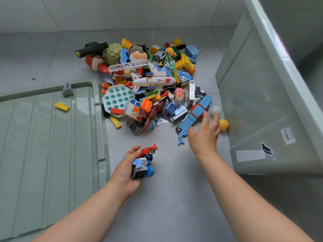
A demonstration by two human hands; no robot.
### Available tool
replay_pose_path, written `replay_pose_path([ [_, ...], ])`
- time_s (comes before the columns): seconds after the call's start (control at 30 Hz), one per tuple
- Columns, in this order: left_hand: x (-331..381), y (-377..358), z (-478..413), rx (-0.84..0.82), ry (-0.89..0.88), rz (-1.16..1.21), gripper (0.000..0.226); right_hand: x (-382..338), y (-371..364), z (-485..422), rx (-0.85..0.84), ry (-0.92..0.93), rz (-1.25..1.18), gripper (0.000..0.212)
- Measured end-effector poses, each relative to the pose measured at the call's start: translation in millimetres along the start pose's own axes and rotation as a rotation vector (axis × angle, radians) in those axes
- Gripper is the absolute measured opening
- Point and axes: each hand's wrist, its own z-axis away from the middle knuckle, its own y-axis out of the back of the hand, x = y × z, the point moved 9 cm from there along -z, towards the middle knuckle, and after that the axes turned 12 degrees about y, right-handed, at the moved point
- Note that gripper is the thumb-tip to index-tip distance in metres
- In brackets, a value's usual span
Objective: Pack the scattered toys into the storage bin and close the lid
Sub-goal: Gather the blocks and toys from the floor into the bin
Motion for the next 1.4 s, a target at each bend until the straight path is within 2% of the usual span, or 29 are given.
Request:
replay_pose_path([
  [0.07, -0.5, -3.5, 2.1, -0.024, 0.004, 0.002, 0.014, 38.9, 5.6, -36.5, -0.074, -0.128, 0.163, 0.075],
  [0.17, -2.5, -8.6, 7.0, -0.057, 0.026, 0.025, 0.026, 63.9, 2.5, -71.9, -0.134, -0.148, 0.221, 0.082],
  [0.23, -1.9, -11.5, 8.5, -0.079, 0.031, 0.044, 0.03, 68.9, -6.0, -87.1, -0.226, -0.126, 0.257, 0.077],
  [0.33, 0.1, -10.9, 9.6, -0.076, 0.014, 0.057, 0.033, 80.2, -17.7, -83.7, -0.331, -0.103, 0.327, 0.055],
  [0.37, 0.3, -10.6, 10.0, -0.068, 0.011, 0.054, 0.035, 82.8, -17.5, -75.3, -0.31, -0.071, 0.369, 0.048],
  [0.43, -1.0, -11.8, 11.9, -0.057, 0.012, 0.043, 0.038, 81.7, -9.7, -49.8, -0.149, 0.026, 0.407, 0.039],
  [0.5, -5.6, -14.6, 10.2, -0.036, 0.026, 0.051, 0.035, 74.8, -4.1, -15.8, -0.016, 0.049, 0.217, 0.036],
  [0.63, -6.8, -45.0, 7.3, -0.051, -0.008, -0.004, 0.031, 37.0, 9.2, 29.9, 0.084, -0.291, -0.712, 0.035],
  [0.7, 1.7, -77.8, 12.2, -0.101, -0.083, -0.071, 0.03, -1.1, 27.5, 40.4, 0.092, -0.293, -1.004, 0.025],
  [0.77, 11.6, -123.4, 27.5, -0.181, -0.151, -0.14, 0.028, -35.4, 55.4, 42.1, 0.135, -0.227, -1.202, 0.026],
  [0.87, 20.4, -202.5, 73.7, -0.381, -0.203, -0.163, 0.046, -73.1, 118.7, 29.7, 0.249, -0.099, -1.3, 0.03],
  [0.97, 28.5, -267.3, 125.9, -0.511, -0.219, -0.109, 0.063, -100.9, 200.7, 5.1, 0.37, 0.088, -1.139, 0.028],
  [1.1, 38.6, -353.0, 183.1, -0.647, -0.346, -0.118, 0.058, -119.1, 305.0, -30.9, 0.429, 0.284, -0.928, 0.032],
  [1.17, 27.3, -390.9, 195.0, -0.596, -0.412, -0.195, 0.045, -93.6, 338.6, -45.7, 0.394, 0.239, -0.898, 0.028],
  [1.23, -6.1, -422.0, 187.3, -0.516, -0.368, -0.299, 0.029, -42.4, 355.2, -52.1, 0.33, 0.111, -0.871, 0.021],
  [1.3, -57.7, -439.7, 158.3, -0.442, -0.167, -0.379, 0.027, 23.7, 353.9, -47.2, 0.255, -0.1, -0.932, 0.017],
  [1.4, -122.6, -436.8, 109.9, -0.279, 0.136, -0.495, 0.041, 101.4, 322.2, -26.8, 0.077, -0.508, -1.176, 0.03],
])
